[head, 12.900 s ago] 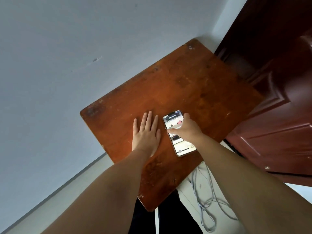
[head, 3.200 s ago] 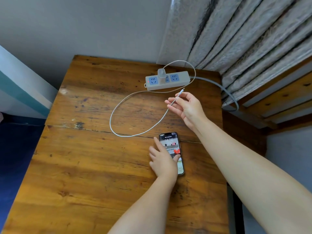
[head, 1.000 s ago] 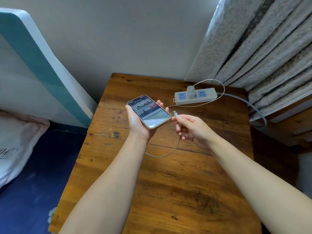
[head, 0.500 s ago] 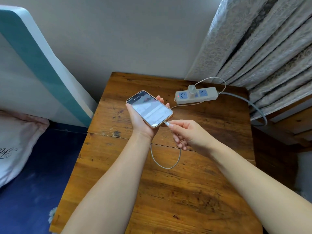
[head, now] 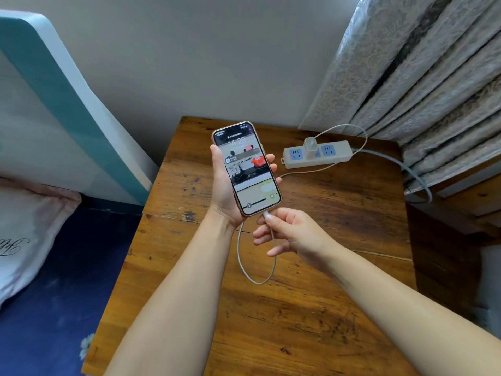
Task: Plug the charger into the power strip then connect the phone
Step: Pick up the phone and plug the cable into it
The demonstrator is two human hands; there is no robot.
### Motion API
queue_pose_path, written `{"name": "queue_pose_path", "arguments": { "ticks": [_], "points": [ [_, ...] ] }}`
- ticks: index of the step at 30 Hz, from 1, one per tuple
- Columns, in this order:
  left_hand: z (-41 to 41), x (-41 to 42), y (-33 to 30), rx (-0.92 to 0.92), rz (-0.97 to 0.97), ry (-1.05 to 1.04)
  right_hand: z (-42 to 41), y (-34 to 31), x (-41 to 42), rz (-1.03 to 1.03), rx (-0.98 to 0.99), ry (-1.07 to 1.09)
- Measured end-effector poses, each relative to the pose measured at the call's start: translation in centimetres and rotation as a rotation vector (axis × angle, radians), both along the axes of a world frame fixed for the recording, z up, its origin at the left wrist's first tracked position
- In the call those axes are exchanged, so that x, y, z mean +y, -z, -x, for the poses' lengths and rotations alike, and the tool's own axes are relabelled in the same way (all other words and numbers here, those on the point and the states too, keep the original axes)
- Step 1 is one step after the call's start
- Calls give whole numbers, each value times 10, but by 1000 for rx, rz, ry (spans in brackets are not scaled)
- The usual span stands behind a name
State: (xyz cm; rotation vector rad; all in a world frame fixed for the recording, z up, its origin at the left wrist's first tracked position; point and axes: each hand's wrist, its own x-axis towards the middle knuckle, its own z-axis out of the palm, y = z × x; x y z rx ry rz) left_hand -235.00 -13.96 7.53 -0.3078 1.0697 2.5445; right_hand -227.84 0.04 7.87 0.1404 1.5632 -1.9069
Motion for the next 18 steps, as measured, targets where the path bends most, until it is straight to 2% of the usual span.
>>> {"name": "queue_pose_path", "arguments": {
  "ticks": [4,9,18],
  "points": [
    [1,-1,-3,41,29,86,-5,3,-2,43,21,9],
    [2,0,-6,77,-35,137,-8,3,-1,103,56,32],
    [-6,4,0,54,2,208,6,5,25,193,-77,-36]
  ]
}}
